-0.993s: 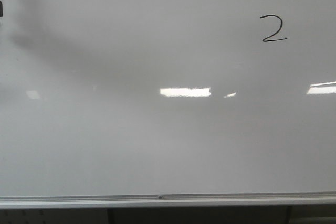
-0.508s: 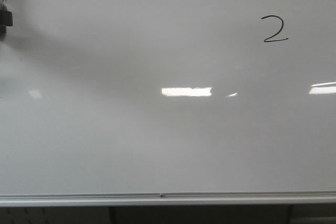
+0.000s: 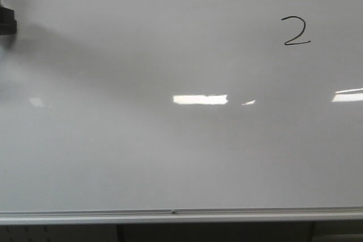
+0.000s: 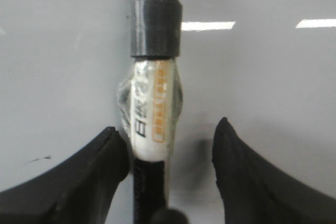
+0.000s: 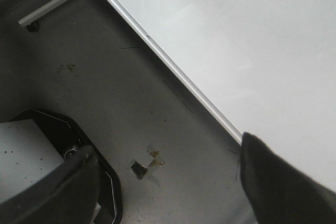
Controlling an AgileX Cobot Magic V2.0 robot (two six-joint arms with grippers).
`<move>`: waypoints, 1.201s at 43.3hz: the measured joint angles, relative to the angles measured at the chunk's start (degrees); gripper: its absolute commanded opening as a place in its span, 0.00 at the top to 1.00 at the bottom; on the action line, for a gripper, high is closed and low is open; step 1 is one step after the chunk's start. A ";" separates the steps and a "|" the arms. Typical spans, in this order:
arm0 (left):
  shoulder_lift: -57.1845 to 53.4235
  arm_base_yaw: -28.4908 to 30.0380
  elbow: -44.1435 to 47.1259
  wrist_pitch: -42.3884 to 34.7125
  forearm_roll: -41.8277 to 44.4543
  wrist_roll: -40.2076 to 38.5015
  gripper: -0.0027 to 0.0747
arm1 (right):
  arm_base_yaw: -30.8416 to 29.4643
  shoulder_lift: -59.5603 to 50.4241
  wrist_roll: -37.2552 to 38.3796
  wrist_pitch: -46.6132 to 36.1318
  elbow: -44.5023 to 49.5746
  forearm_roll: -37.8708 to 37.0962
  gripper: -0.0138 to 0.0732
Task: Write number 2 on whiteboard
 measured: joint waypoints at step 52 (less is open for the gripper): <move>-57.96 -20.56 -8.18 84.97 -10.77 9.74 0.47 | 0.00 -23.45 33.77 0.31 5.50 -17.62 0.18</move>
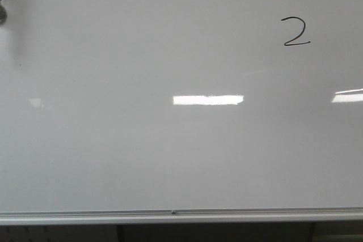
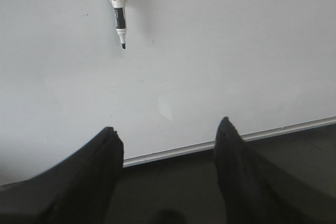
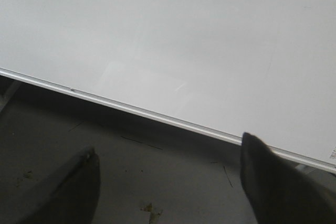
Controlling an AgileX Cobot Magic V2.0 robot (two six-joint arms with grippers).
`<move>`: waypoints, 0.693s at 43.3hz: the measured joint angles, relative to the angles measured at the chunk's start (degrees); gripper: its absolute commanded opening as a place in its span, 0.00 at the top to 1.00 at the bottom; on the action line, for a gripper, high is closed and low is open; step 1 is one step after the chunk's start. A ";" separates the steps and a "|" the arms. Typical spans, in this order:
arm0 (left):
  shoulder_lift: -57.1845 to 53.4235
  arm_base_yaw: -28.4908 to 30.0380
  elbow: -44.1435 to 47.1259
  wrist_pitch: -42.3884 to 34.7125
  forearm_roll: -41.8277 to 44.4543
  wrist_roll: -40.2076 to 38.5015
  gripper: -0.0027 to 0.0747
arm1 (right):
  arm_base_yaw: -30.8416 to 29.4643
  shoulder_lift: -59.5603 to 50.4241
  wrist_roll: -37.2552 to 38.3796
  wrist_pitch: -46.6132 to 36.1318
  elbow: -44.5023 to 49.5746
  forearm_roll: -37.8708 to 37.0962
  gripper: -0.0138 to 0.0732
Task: Write number 2 on whiteboard
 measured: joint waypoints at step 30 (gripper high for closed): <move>-0.13 0.00 4.84 -2.79 -0.70 0.27 0.75 | 0.00 -0.39 0.00 0.34 0.21 -0.46 0.74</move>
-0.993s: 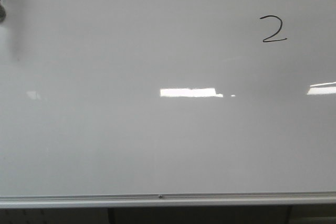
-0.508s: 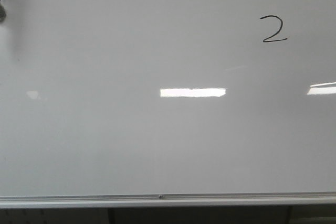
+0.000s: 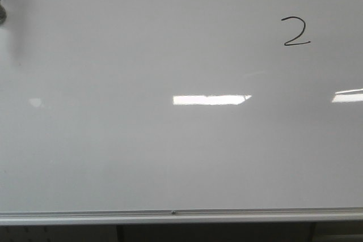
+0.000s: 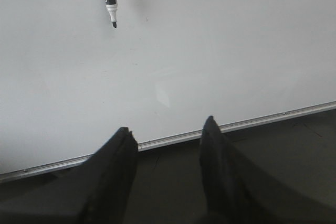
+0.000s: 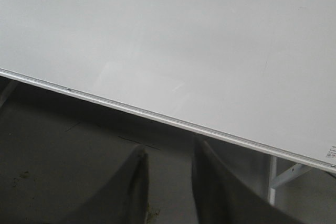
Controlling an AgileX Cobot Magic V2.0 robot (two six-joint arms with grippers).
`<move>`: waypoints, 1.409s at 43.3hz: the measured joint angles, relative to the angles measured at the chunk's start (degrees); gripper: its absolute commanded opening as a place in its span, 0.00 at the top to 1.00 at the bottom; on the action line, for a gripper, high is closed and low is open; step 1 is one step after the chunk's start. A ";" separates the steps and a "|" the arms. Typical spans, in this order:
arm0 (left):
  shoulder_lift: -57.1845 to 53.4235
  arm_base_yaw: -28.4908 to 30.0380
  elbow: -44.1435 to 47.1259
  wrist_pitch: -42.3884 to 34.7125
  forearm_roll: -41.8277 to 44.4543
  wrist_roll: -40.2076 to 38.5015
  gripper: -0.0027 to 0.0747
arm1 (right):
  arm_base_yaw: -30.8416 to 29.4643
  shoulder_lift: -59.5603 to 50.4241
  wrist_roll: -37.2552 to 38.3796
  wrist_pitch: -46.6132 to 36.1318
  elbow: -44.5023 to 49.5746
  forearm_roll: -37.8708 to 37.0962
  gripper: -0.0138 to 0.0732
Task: Write number 2 on whiteboard
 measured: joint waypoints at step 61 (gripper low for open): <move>-3.11 1.72 2.40 -2.27 -0.23 0.00 0.99 | 0.00 0.00 0.00 -1.01 0.00 -0.21 0.92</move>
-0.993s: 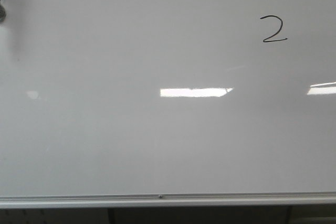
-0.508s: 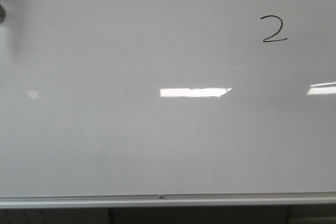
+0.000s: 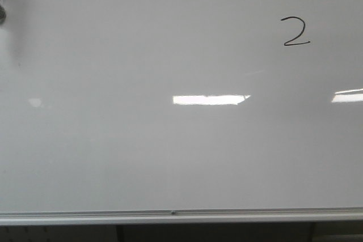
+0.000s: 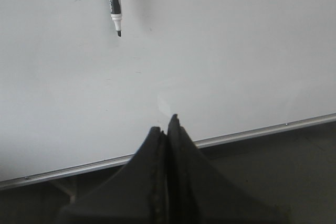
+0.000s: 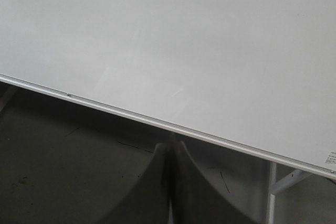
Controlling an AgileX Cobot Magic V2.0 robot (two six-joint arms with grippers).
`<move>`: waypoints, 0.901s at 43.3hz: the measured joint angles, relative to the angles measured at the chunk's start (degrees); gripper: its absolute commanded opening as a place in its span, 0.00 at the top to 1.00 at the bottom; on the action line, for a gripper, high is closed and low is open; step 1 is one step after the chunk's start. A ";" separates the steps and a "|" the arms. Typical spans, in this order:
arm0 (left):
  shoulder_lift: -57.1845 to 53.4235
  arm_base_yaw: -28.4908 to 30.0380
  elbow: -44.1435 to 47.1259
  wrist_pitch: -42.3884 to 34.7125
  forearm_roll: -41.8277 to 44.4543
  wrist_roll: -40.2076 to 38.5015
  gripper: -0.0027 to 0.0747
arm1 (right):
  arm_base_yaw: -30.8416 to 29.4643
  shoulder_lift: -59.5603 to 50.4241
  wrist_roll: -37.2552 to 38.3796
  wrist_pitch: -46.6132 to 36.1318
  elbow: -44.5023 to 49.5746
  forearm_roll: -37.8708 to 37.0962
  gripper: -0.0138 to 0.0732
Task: Write number 2 on whiteboard
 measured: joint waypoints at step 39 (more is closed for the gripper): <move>-29.08 17.82 45.26 -49.29 -9.75 12.96 0.99 | 0.00 -0.04 0.00 0.00 0.00 0.00 0.92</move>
